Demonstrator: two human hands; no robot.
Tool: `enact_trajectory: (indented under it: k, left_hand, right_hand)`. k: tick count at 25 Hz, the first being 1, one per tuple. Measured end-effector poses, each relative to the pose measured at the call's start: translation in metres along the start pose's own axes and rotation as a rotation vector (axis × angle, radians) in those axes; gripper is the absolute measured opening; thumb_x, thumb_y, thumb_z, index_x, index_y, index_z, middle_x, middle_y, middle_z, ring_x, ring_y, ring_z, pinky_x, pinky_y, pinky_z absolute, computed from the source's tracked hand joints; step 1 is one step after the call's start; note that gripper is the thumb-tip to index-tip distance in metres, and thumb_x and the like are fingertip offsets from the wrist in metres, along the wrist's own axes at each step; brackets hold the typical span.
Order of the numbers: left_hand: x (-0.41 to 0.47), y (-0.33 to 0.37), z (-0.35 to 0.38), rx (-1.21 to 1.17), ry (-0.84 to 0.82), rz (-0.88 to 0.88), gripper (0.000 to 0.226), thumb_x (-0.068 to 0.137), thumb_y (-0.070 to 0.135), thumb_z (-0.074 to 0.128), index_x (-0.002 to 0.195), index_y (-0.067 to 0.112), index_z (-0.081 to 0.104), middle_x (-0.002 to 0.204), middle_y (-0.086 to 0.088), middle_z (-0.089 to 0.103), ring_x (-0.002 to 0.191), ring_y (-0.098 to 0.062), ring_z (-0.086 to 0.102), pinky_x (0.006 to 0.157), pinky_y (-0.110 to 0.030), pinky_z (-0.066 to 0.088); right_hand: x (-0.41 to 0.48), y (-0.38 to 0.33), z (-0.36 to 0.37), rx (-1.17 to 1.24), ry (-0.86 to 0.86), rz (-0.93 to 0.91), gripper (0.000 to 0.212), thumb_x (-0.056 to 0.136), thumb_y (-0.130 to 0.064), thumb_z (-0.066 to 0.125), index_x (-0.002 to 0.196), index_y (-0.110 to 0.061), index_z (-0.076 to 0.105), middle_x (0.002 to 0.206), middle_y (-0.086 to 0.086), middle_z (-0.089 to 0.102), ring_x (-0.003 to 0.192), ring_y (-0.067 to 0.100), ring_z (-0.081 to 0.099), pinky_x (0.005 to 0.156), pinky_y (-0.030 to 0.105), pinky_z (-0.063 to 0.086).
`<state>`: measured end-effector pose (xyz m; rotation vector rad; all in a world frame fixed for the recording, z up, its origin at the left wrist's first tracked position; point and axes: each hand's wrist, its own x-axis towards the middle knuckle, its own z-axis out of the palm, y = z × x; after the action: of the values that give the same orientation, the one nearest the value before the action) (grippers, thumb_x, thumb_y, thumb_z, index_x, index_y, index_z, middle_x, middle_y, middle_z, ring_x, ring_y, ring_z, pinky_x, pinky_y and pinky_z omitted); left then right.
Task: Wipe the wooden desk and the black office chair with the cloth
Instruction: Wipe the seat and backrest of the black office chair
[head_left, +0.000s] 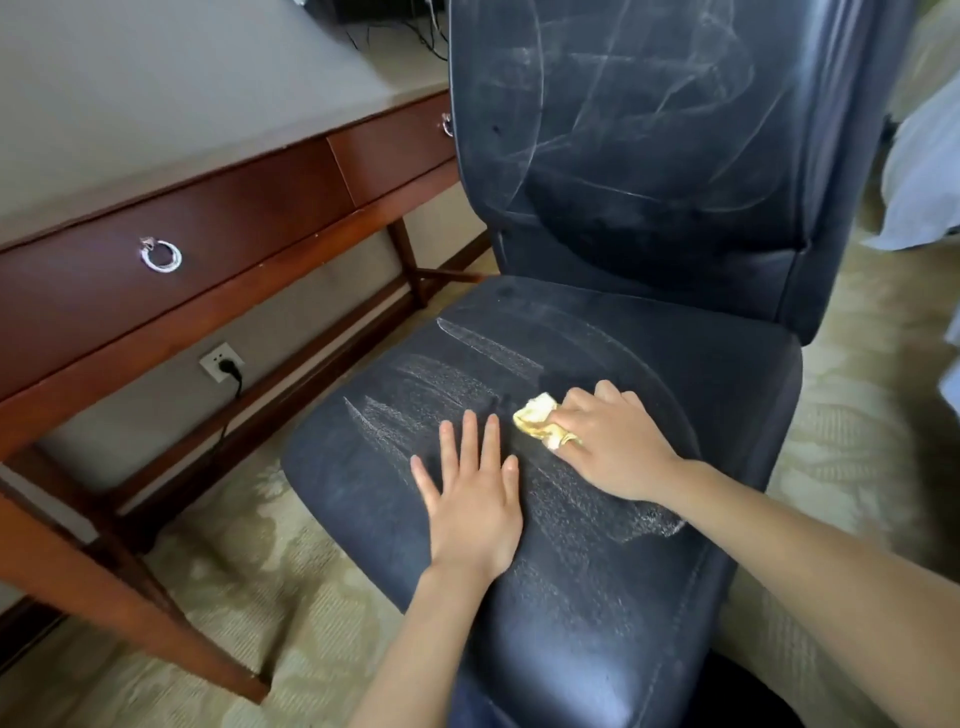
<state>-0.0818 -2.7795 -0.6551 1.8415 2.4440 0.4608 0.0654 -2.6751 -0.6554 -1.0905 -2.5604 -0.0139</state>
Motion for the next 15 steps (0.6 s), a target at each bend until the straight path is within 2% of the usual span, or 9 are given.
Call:
enact_trajectory:
  k: [3, 6, 9, 12, 15]
  left_hand:
    - [-0.01, -0.004, 0.007, -0.063, 0.094, -0.032, 0.052, 0.1, 0.041, 0.01, 0.151, 0.034, 0.002, 0.157, 0.014, -0.012, 0.141, -0.01, -0.025, 0.111, -0.046, -0.02]
    - [-0.012, -0.004, 0.012, -0.068, 0.139, -0.002, 0.054, 0.097, 0.041, 0.006, 0.15, 0.034, 0.005, 0.157, 0.015, -0.009, 0.14, -0.006, -0.026, 0.113, -0.043, -0.018]
    - [-0.013, -0.009, 0.014, -0.055, 0.166, 0.01, 0.058, 0.094, 0.043, 0.004, 0.15, 0.032, 0.013, 0.158, 0.014, -0.002, 0.14, -0.004, -0.023, 0.113, -0.039, -0.017]
    - [-0.013, -0.009, 0.017, -0.042, 0.182, 0.009, 0.056, 0.095, 0.042, 0.008, 0.149, 0.031, 0.022, 0.158, 0.013, 0.005, 0.144, -0.008, -0.015, 0.113, -0.04, -0.016]
    - [-0.014, -0.005, 0.018, -0.074, 0.191, -0.009, 0.051, 0.098, 0.039, 0.018, 0.145, 0.028, 0.033, 0.157, 0.01, 0.016, 0.146, -0.011, -0.005, 0.115, -0.042, -0.011]
  right_hand:
    - [-0.039, -0.026, -0.013, 0.063, -0.029, -0.062, 0.035, 0.09, -0.042, 0.037, 0.116, -0.033, 0.059, 0.102, -0.013, 0.05, 0.084, 0.012, 0.027, 0.072, 0.03, 0.024]
    - [-0.083, -0.037, -0.028, 0.14, -0.042, -0.134, 0.041, 0.082, -0.033, 0.038, 0.113, -0.034, 0.064, 0.099, -0.014, 0.055, 0.082, 0.014, 0.042, 0.071, 0.029, 0.037]
    - [-0.106, -0.029, -0.032, 0.157, 0.008, -0.15, 0.041, 0.081, -0.027, 0.044, 0.115, -0.031, 0.066, 0.103, -0.014, 0.059, 0.08, 0.013, 0.045, 0.071, 0.028, 0.042]
    - [-0.102, 0.002, -0.031, 0.1, 0.11, 0.007, 0.042, 0.077, -0.025, 0.043, 0.109, -0.021, 0.069, 0.107, -0.005, 0.064, 0.082, 0.021, 0.047, 0.069, 0.038, 0.046]
    - [-0.077, 0.055, -0.028, 0.014, 0.126, 0.297, 0.03, 0.088, -0.022, 0.052, 0.114, -0.018, 0.067, 0.117, 0.0, 0.059, 0.093, 0.028, 0.047, 0.083, 0.045, 0.042]
